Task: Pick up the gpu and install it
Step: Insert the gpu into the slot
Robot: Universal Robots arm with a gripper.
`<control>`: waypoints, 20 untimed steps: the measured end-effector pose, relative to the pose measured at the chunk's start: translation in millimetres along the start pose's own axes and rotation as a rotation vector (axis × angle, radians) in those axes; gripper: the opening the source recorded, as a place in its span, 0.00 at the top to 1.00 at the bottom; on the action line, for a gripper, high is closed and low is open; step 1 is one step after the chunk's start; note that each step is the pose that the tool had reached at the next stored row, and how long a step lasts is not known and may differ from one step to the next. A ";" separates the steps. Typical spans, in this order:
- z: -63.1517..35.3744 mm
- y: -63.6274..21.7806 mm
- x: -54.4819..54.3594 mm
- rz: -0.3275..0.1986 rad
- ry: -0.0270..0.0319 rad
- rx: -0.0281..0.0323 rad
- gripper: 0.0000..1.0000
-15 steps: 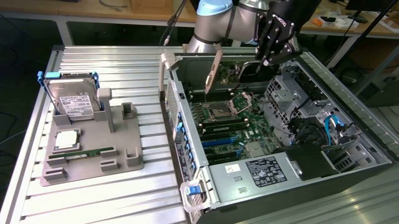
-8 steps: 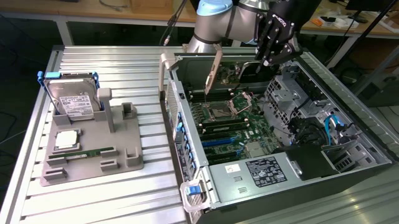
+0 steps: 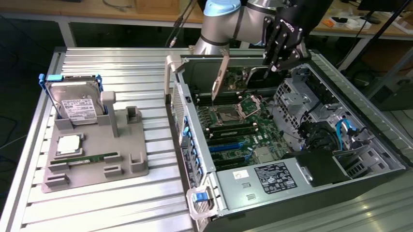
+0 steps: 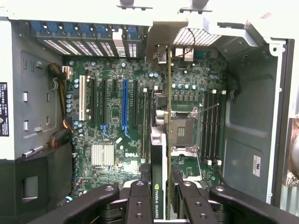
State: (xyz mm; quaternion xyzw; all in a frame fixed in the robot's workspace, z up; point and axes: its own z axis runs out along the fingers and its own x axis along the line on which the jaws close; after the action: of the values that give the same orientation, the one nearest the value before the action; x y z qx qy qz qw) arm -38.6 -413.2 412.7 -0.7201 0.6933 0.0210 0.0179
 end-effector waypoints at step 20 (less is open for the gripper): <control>36.7 -0.5 2.1 0.000 0.0001 -0.0001 0.73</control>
State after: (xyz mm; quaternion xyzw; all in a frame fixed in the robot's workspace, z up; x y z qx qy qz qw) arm -38.3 -413.3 375.9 -0.7201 0.6933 0.0210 0.0179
